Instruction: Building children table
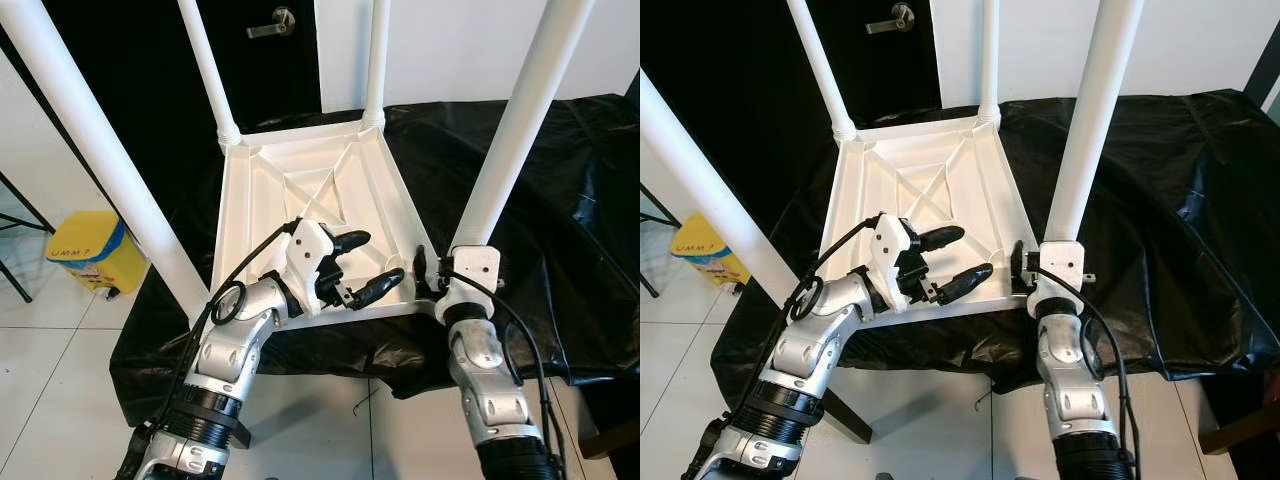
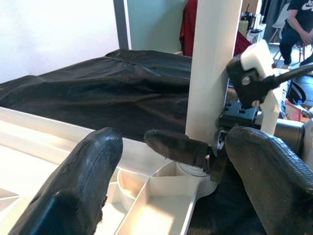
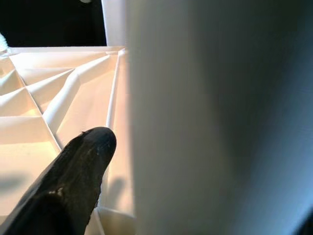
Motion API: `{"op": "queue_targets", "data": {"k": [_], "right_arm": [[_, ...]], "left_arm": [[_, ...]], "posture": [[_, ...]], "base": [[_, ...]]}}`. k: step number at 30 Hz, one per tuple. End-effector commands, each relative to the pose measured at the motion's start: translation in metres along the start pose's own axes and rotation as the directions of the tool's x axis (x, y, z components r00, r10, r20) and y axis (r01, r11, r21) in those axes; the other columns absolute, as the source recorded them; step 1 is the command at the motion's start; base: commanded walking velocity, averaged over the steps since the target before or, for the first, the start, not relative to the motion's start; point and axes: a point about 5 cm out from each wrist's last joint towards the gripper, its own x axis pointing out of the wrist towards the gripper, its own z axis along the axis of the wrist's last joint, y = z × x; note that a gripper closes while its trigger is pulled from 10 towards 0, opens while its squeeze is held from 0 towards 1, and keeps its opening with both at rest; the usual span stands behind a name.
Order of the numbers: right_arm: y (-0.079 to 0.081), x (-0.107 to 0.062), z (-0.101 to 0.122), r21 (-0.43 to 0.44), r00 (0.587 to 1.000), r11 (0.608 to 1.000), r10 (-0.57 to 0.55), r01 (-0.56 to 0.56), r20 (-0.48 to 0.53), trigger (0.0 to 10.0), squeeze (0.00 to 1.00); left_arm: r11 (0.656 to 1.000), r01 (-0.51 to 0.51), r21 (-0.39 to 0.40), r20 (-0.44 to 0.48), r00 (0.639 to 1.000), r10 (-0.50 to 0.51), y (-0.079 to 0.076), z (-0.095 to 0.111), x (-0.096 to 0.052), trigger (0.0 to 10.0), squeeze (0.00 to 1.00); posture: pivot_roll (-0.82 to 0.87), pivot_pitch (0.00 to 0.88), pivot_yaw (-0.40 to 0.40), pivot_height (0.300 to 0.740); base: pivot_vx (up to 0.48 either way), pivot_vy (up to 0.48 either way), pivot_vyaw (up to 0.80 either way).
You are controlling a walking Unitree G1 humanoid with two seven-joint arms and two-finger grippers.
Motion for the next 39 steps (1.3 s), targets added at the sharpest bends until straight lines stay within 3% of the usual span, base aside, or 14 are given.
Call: {"op": "queue_targets", "data": {"k": [1,3,4,8,10,13,18,23,24,25,39], "right_arm": [[0.0,-0.002,0.001,0.022,0.999,0.999,0.041,-0.041,0.012,10.0,1.0],[-0.003,-0.002,0.002,0.023,0.997,0.997,0.069,-0.069,0.021,10.0,1.0],[-0.007,-0.002,0.003,0.022,0.993,0.993,0.117,-0.118,0.028,10.0,0.0],[-0.011,-0.001,0.004,0.028,0.987,0.987,0.158,-0.159,0.031,10.0,0.0],[-0.018,0.002,0.005,0.023,0.96,0.96,0.279,-0.28,0.035,10.0,0.0],[-0.021,0.004,0.006,0.004,0.941,0.942,0.336,-0.336,0.036,10.0,0.0],[-0.027,0.022,0.009,-0.044,0.856,0.855,0.517,-0.516,0.006,10.0,0.0],[-0.028,0.03,0.01,-0.064,0.838,0.836,0.545,-0.544,-0.002,10.0,0.0],[-0.028,0.031,0.009,-0.075,0.835,0.832,0.551,-0.55,-0.008,7.8,0.0],[-0.029,0.033,0.008,-0.079,0.83,0.827,0.557,-0.556,-0.014,0.0,0.0],[-0.038,0.028,-0.007,-0.064,0.801,0.798,0.596,-0.599,-0.06,0.0,0.0]], "left_arm": [[0.997,-0.081,0.005,0.001,0.997,0.081,0.007,0.0,-0.001,10.0,0.0],[0.997,-0.082,0.006,0.001,0.997,0.082,0.007,0.0,-0.001,10.0,0.0],[0.997,-0.082,0.007,0.002,0.997,0.082,0.008,0.0,0.0,10.0,0.0],[0.997,-0.082,0.008,0.002,0.997,0.082,0.008,0.0,0.0,10.0,0.0],[0.997,-0.083,0.009,0.002,0.997,0.083,0.009,0.0,-0.001,10.0,0.0],[0.997,-0.082,0.009,0.001,0.997,0.082,0.009,0.0,-0.001,10.0,0.0],[0.997,-0.073,0.012,-0.003,0.997,0.073,0.01,0.0,-0.001,10.0,0.0],[0.997,-0.071,0.015,-0.002,0.997,0.071,0.011,0.001,0.0,10.0,0.0],[0.997,-0.071,0.016,-0.002,0.997,0.071,0.011,0.001,0.0,10.0,0.0],[0.997,-0.072,0.017,0.0,0.997,0.072,0.011,0.002,0.0,10.0,0.0],[0.996,-0.086,0.01,-0.006,0.996,0.086,0.008,-0.001,-0.005,10.0,0.0]], "posture": [[-0.13,0.0,0.045,0.74],[-0.13,0.0,0.046,0.74],[-0.13,0.0,0.047,0.74],[-0.13,0.0,0.047,0.74],[-0.13,0.0,0.051,0.74],[-0.13,0.0,0.056,0.74],[-0.13,0.0,0.066,0.74],[-0.12,0.0,0.064,0.74],[-0.12,0.0,0.061,0.74],[-0.12,0.0,0.061,0.74],[-0.1,0.0,0.047,0.74]], "base": [[0.0,0.0,0.0],[0.0,0.0,0.0],[0.0,0.0,0.0],[0.0,0.0,0.0],[0.0,0.0,0.0],[0.0,0.0,0.0],[0.0,0.0,0.0],[0.0,0.0,0.0],[0.0,0.0,0.0],[0.0,0.0,0.0],[0.0,0.0,0.0]]}}
